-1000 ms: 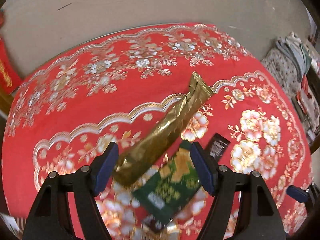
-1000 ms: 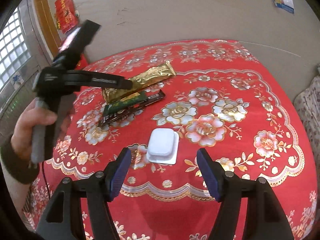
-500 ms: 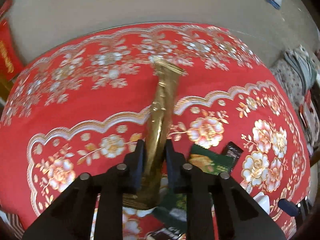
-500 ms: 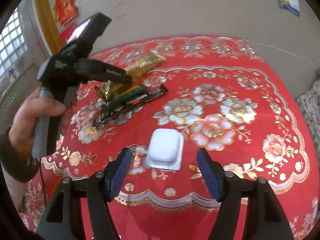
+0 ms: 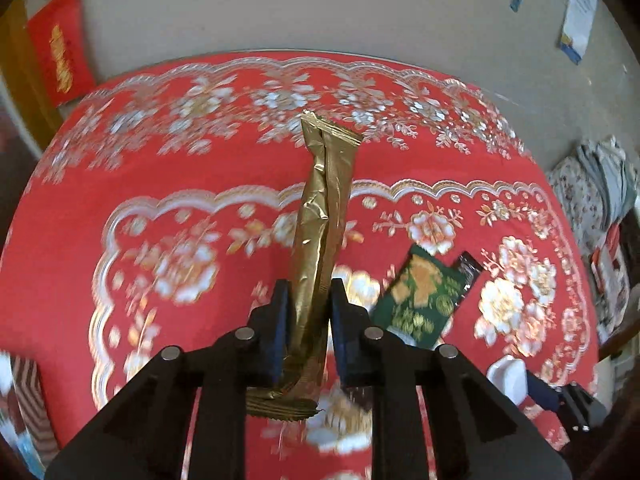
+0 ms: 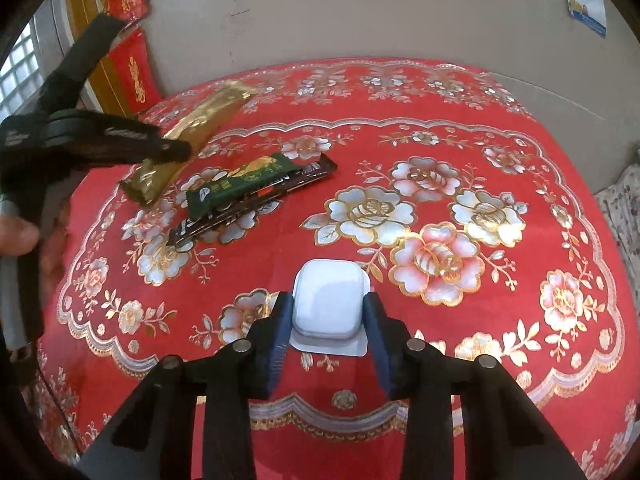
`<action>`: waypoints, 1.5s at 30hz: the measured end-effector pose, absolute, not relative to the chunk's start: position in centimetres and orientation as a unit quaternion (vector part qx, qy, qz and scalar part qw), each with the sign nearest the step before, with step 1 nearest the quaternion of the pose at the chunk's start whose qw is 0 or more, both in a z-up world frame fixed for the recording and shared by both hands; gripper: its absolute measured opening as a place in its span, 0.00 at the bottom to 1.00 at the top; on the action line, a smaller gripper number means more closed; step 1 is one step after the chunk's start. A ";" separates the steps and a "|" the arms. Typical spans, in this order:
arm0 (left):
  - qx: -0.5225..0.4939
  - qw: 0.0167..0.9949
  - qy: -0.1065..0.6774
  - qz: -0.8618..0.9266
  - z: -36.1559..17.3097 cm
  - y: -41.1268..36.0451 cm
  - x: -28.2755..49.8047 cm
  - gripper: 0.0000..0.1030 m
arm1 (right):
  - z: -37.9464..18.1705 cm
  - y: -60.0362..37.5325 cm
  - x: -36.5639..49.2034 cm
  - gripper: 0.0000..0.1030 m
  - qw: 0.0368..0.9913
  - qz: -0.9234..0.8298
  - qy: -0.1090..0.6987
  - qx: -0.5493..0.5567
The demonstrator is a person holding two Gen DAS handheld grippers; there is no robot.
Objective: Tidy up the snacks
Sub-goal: 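Grasp the gold foil bar with left tool while right grasps white plastic box, then carry the gold foil bar and white plastic box over the white tray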
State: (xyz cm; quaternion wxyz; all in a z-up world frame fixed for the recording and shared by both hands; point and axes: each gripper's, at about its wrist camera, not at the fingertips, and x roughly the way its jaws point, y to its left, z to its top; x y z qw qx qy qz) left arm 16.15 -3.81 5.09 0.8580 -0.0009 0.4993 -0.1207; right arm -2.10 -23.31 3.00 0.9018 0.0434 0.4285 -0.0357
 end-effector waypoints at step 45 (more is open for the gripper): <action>0.017 0.910 0.413 -0.042 7.1 7.5 -5.4 0.16 | 5.5 -9.1 -9.1 0.36 0.922 0.060 0.382 0.030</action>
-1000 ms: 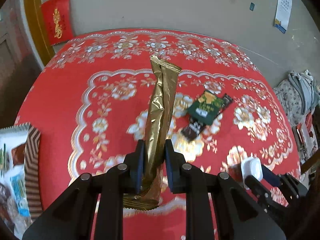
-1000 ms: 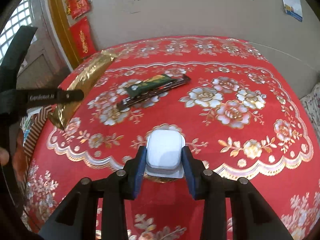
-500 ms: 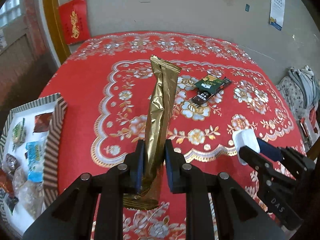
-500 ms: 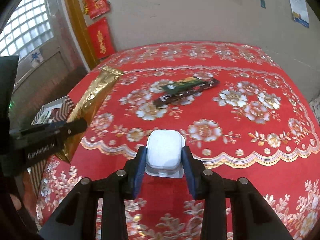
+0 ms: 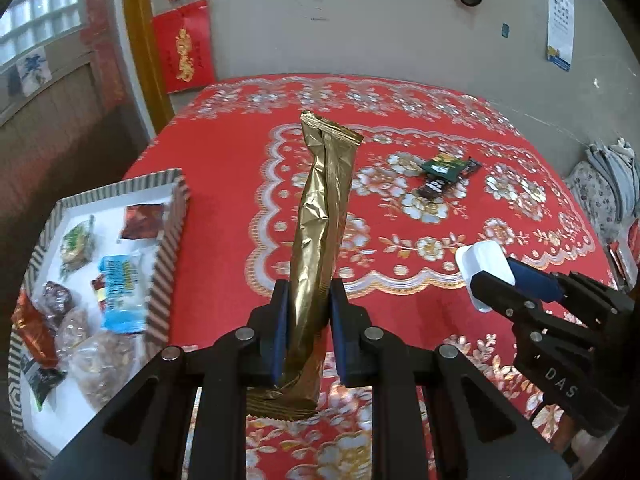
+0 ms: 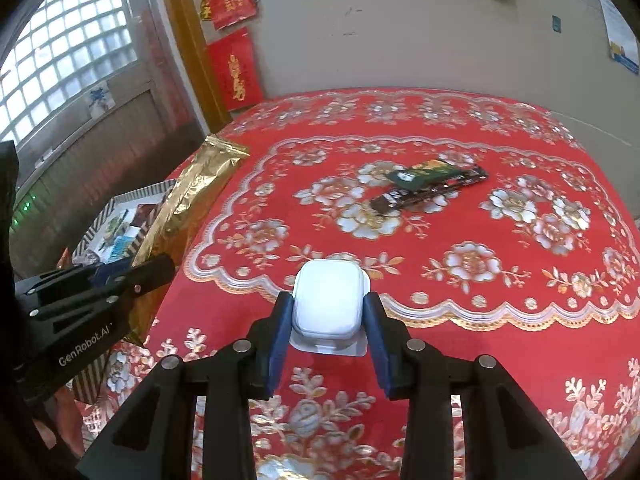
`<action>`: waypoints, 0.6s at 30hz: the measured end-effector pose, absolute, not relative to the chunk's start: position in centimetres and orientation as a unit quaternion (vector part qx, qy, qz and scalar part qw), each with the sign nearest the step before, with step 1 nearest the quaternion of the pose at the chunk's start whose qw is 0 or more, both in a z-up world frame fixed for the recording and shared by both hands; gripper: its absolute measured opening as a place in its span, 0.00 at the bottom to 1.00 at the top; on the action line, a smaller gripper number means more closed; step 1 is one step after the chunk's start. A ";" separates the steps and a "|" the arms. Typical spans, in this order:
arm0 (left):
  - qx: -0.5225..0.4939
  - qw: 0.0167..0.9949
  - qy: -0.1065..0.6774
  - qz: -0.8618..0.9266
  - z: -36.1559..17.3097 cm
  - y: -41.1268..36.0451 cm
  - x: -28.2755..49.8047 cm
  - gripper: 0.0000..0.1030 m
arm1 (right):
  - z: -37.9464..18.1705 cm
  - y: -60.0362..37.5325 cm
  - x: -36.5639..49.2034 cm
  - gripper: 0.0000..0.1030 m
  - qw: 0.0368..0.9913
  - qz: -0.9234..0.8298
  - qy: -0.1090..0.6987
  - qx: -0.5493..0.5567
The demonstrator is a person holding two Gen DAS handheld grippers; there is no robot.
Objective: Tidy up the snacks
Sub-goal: 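Carry the gold foil bar and white plastic box over the white tray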
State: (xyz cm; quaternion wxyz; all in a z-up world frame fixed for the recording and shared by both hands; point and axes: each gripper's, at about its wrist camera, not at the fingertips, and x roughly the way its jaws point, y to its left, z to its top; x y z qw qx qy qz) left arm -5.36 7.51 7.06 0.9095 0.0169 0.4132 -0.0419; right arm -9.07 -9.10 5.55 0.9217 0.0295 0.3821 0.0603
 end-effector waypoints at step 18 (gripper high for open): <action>-0.009 0.924 0.381 0.024 8.9 15.0 -8.1 0.16 | 7.0 -1.9 -8.5 0.36 0.921 0.113 0.372 -0.015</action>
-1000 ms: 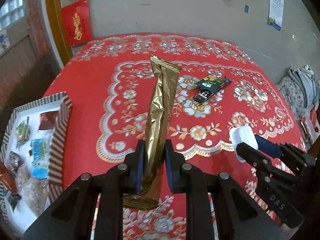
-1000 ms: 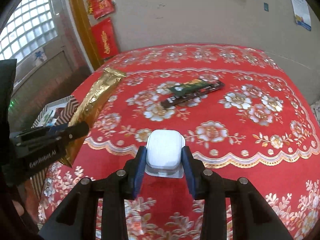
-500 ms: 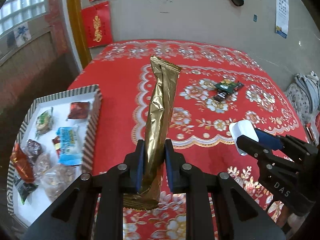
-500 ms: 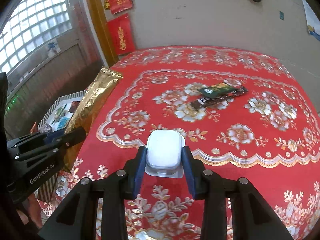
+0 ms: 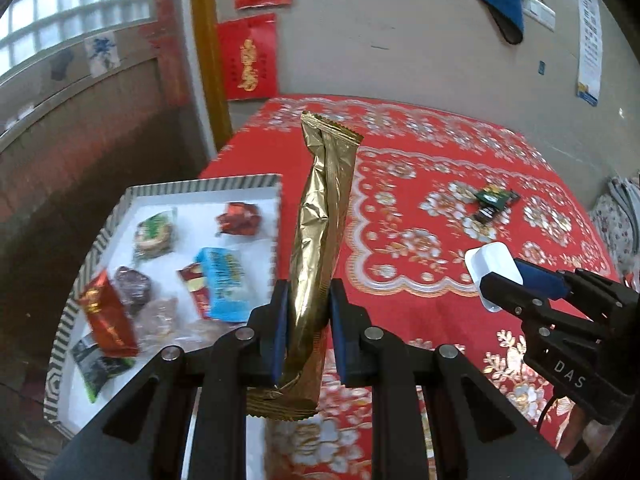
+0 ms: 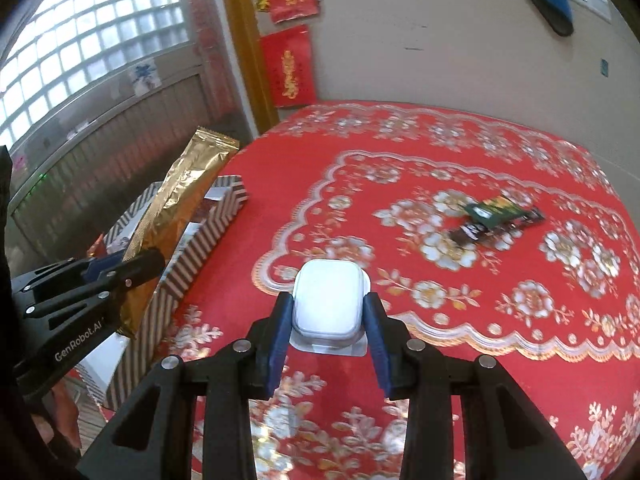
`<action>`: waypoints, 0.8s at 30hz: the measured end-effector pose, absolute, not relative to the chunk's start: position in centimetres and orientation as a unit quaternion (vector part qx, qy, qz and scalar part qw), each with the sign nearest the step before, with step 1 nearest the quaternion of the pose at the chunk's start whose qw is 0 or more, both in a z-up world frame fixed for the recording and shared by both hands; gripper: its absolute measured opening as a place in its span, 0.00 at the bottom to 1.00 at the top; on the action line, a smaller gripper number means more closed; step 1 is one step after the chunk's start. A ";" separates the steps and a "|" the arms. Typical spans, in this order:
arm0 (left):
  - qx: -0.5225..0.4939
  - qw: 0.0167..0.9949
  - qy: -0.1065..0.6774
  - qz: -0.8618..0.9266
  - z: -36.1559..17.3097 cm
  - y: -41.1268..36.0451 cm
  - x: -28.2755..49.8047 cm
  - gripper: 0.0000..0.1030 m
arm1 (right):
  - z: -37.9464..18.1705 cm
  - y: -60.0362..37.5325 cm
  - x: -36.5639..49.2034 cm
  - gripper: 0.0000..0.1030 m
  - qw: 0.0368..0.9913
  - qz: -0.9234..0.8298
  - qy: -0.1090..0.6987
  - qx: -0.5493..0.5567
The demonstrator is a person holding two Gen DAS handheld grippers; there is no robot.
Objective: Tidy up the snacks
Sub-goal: 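Carry the gold foil bar and white plastic box over the white tray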
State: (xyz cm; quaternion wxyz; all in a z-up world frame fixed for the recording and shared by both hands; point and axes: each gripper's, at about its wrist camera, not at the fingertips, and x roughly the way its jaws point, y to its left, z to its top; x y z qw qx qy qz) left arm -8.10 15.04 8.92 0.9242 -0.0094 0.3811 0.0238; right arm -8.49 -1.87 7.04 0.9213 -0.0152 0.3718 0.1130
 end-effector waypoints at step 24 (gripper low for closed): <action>-0.054 0.920 0.371 0.115 8.5 24.6 -11.1 0.16 | 7.2 7.1 -7.2 0.36 0.907 0.183 0.375 -0.064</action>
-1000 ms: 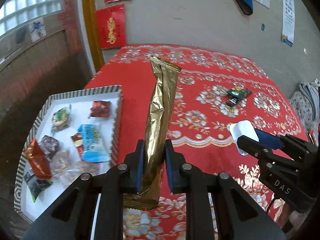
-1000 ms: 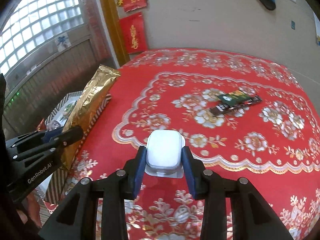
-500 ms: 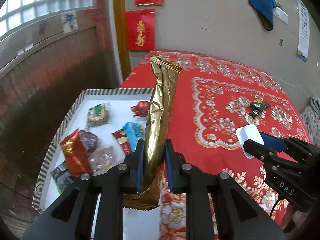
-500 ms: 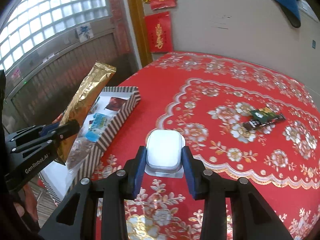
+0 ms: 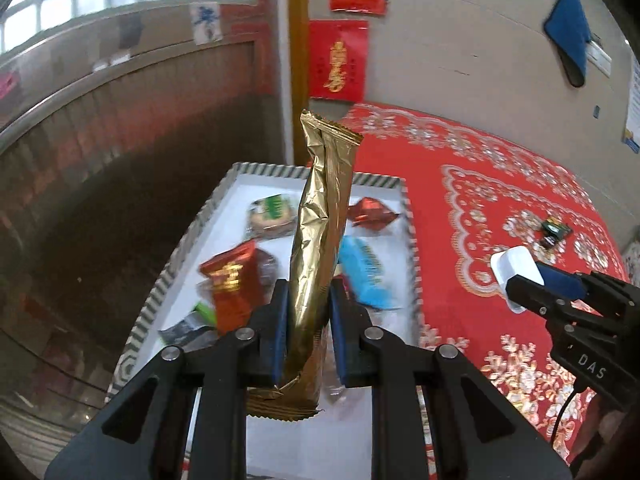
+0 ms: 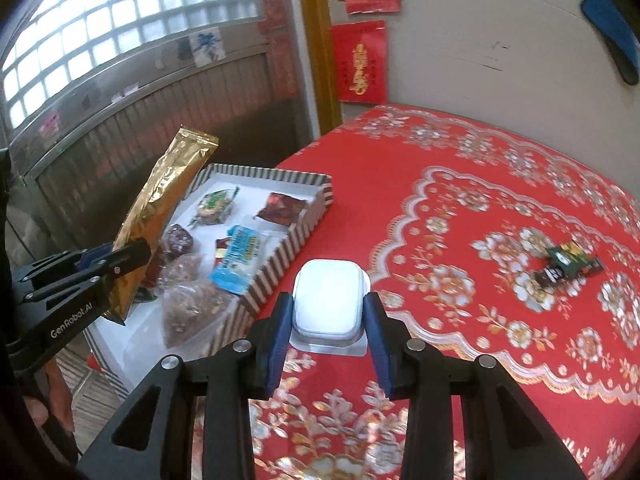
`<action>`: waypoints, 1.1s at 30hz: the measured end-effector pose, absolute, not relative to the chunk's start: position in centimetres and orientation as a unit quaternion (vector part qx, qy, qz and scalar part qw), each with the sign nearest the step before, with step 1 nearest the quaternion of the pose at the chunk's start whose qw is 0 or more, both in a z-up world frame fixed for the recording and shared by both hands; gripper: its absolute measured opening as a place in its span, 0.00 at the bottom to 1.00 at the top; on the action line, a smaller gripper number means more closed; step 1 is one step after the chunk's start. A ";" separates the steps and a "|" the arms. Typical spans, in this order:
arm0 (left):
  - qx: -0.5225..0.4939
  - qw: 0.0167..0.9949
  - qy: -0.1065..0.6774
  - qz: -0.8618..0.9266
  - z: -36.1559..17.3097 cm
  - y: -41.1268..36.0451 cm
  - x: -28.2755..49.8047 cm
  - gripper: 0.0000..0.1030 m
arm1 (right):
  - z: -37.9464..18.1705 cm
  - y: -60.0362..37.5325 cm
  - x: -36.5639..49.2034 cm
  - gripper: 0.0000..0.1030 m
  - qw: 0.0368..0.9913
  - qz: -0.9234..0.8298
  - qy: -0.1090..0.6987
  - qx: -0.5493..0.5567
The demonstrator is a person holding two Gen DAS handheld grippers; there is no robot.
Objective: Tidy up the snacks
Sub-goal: 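Carry the gold foil bar and white plastic box over the white tray, then open both tools to drop the gold bar and white box into the tray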
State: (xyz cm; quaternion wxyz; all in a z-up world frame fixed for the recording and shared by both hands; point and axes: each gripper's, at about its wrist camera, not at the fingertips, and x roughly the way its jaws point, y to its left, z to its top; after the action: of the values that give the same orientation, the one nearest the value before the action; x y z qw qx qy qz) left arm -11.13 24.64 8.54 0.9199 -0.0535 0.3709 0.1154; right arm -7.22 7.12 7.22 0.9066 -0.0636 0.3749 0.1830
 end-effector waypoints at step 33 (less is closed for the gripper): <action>-0.094 0.914 0.361 0.156 6.6 29.6 -12.0 0.60 | 3.6 18.6 -3.4 0.48 0.862 0.282 0.411 -0.089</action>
State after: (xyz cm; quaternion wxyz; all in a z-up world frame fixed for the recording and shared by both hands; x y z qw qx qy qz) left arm -12.04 29.61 6.57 0.9144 -0.0942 0.3614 0.1561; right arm -3.35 18.64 3.56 0.8621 -0.0894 0.4115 0.2820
